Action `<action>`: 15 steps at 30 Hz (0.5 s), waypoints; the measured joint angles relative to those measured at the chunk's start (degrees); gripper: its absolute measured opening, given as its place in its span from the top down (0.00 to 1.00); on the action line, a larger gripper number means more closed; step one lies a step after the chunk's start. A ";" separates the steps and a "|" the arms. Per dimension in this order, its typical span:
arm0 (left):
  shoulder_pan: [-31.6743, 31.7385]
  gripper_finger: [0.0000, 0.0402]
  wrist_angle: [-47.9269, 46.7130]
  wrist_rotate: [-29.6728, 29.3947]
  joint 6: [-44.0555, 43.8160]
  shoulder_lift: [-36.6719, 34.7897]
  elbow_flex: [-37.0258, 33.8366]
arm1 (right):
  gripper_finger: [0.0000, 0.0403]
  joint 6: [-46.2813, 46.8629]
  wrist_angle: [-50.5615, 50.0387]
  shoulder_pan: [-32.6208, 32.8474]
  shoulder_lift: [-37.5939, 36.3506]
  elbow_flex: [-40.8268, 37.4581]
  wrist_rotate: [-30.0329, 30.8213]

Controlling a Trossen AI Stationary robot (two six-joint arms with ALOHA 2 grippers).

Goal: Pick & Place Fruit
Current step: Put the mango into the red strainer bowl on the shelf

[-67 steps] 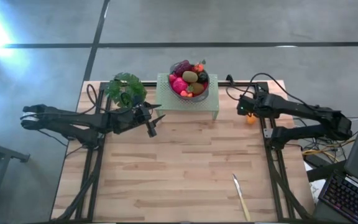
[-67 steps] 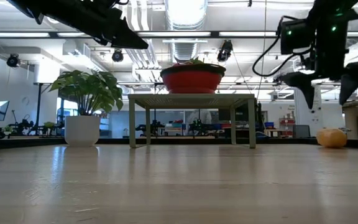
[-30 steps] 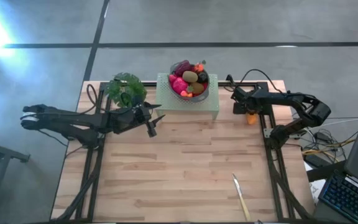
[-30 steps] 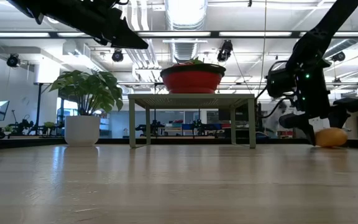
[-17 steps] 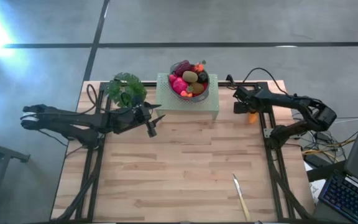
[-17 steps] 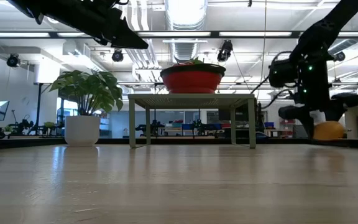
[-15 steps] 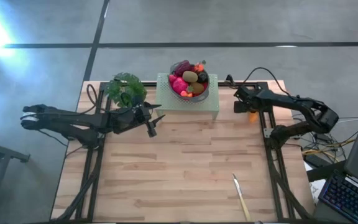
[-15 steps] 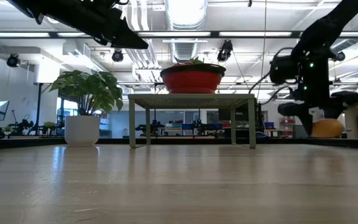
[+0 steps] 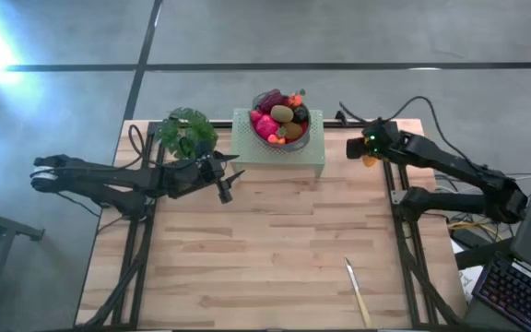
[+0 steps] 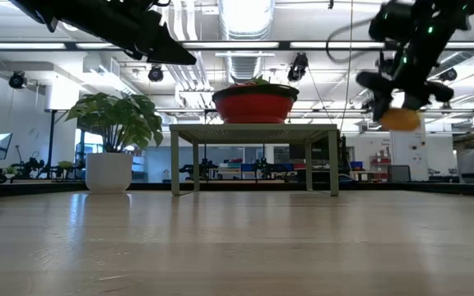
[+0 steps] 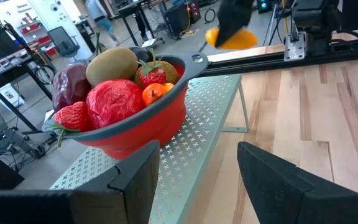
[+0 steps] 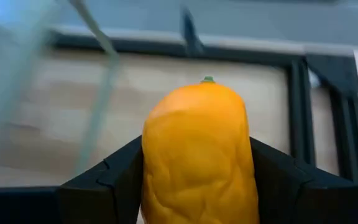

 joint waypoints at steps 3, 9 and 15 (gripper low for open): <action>0.00 0.45 0.01 0.00 0.00 0.00 0.00 | 0.44 -2.70 1.78 1.53 -2.70 2.08 0.07; 0.00 0.45 -0.01 0.00 -0.01 0.00 0.00 | 0.44 -7.63 3.00 4.24 -4.56 6.55 -0.14; -0.02 0.45 0.01 0.00 -0.01 0.00 0.00 | 0.44 -14.05 10.64 8.38 -4.16 9.23 -3.11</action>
